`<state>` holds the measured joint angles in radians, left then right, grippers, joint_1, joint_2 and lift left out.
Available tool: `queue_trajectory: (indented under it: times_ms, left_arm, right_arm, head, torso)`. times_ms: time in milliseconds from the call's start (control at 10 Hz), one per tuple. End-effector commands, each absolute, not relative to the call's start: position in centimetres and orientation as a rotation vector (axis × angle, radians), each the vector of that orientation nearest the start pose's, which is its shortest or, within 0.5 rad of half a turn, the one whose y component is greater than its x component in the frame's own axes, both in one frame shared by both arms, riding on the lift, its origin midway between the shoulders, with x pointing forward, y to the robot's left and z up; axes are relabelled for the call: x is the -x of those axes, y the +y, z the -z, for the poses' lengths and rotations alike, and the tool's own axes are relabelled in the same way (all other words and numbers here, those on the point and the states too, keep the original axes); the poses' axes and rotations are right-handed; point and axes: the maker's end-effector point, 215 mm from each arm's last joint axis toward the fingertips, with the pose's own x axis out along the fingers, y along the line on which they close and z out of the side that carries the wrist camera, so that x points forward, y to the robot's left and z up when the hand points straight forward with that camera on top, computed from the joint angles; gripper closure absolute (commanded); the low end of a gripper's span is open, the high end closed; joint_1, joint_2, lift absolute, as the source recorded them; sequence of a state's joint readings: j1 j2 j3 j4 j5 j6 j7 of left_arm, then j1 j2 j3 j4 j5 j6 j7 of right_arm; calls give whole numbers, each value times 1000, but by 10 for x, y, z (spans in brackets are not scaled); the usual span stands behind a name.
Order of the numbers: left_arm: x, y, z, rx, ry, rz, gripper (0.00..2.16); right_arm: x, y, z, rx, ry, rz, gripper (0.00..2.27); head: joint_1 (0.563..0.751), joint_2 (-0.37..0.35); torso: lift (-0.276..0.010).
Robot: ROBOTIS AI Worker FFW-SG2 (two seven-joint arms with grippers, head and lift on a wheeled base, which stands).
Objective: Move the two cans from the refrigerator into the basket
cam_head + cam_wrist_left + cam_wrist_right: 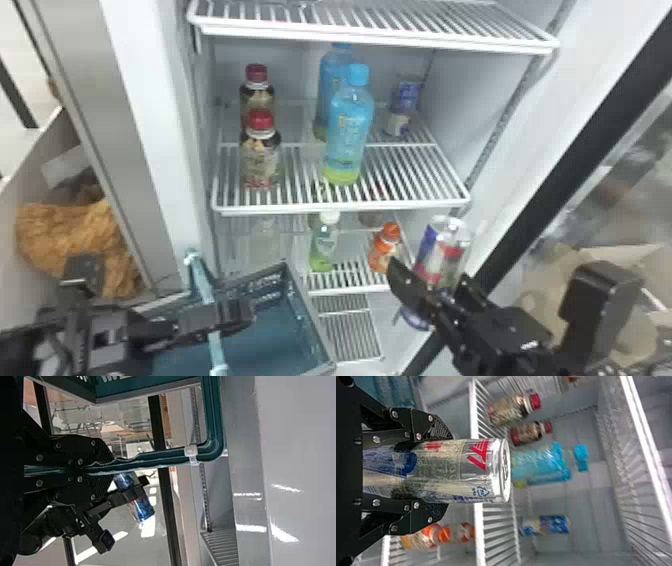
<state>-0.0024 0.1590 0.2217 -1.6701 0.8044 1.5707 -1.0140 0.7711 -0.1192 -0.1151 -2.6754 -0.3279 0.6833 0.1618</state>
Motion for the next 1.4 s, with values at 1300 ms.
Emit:
queue_trajectory:
  times_ms: [1300]
  left_arm:
    - [-353, 64, 337, 1220, 927, 1242, 1190]
  right_arm:
    - [-367, -43, 401, -398, 541, -765, 584]
  head:
    - [695, 20]
  torso:
    - [-25]
